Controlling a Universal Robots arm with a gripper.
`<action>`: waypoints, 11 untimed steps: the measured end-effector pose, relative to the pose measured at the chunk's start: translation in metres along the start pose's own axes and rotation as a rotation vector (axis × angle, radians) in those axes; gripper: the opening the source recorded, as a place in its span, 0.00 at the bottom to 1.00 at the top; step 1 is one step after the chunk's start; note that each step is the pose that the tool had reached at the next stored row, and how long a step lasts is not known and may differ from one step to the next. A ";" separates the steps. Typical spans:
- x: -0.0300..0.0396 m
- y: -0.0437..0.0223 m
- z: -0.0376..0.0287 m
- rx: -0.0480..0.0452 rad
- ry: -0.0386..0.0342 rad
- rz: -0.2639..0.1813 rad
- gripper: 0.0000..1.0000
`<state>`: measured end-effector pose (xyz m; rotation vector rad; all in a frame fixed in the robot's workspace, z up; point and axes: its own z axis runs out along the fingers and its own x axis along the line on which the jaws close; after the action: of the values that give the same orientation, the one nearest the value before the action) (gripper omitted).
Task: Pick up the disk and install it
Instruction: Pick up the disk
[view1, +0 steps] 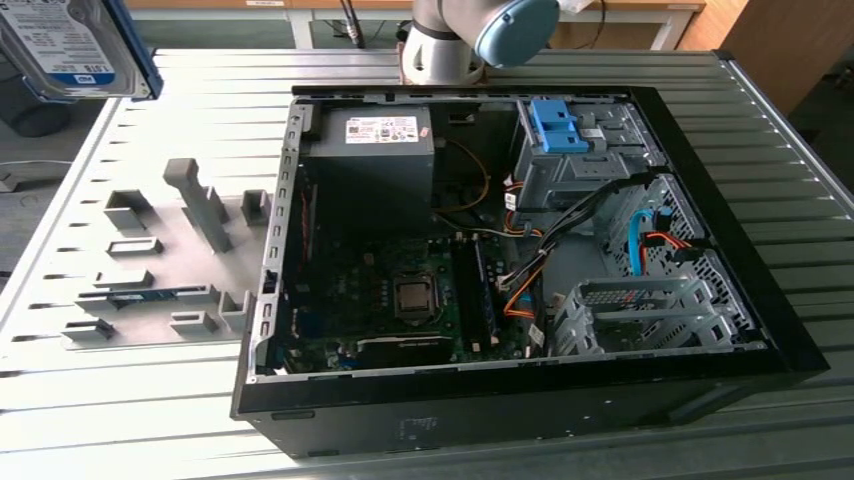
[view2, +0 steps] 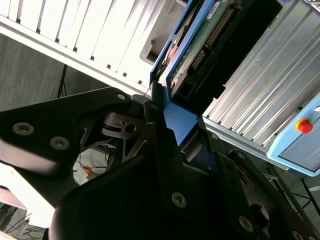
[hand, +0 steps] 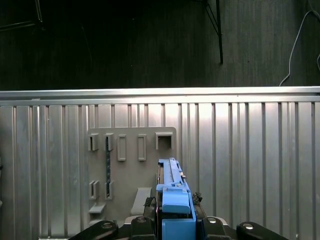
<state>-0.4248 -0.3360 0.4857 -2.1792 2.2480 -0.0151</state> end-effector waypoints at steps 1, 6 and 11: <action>0.0000 -0.0002 0.0001 0.0001 0.0000 0.000 0.36; 0.0000 -0.0026 0.0001 0.0002 0.0000 0.000 0.36; -0.0002 -0.0065 0.0002 0.0002 0.0000 0.000 0.36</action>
<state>-0.4183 -0.3360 0.4857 -2.1791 2.2479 -0.0153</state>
